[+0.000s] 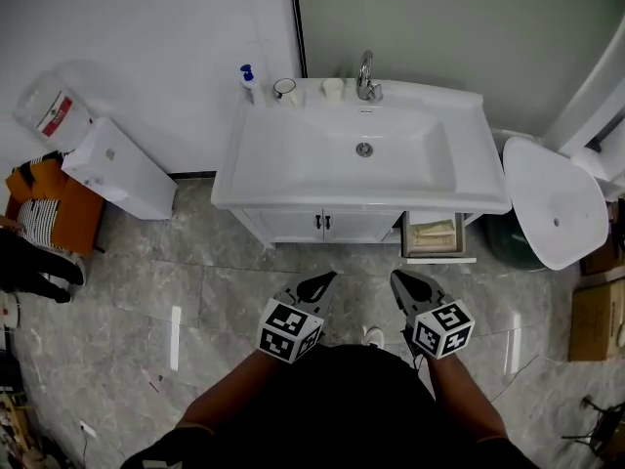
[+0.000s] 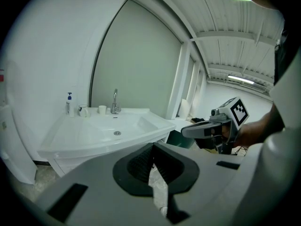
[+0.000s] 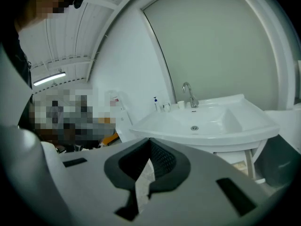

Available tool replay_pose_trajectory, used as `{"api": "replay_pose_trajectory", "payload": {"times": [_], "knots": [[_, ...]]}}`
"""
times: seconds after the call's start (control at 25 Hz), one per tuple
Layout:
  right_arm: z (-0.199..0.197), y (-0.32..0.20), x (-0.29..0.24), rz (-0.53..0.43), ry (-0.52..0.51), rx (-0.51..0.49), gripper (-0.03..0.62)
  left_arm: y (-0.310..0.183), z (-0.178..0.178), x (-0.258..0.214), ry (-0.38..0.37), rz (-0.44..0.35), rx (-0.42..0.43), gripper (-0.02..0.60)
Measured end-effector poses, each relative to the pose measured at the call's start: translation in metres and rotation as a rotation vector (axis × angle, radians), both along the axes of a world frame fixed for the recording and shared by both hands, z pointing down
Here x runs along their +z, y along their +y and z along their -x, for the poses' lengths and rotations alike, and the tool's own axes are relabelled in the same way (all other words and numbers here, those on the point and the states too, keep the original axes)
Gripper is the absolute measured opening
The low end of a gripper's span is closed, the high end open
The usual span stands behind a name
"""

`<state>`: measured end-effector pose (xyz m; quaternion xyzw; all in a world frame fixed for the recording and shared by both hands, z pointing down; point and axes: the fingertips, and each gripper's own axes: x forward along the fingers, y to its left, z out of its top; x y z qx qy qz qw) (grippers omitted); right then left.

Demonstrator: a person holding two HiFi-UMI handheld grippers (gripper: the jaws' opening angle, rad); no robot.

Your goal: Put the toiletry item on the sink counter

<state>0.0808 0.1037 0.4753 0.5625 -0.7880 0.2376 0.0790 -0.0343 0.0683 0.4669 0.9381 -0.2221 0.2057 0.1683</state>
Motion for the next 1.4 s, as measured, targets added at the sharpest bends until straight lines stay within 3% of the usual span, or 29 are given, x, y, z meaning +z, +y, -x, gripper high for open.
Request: {"api": "replay_pose_trajectory", "payload": {"times": [1.4], "knots": [[-0.008,0.016,0.003,-0.015,-0.005,-0.015,0.002,0.022,-0.010,-0.002,-0.014,-0.013,-0.003,0.000]]}}
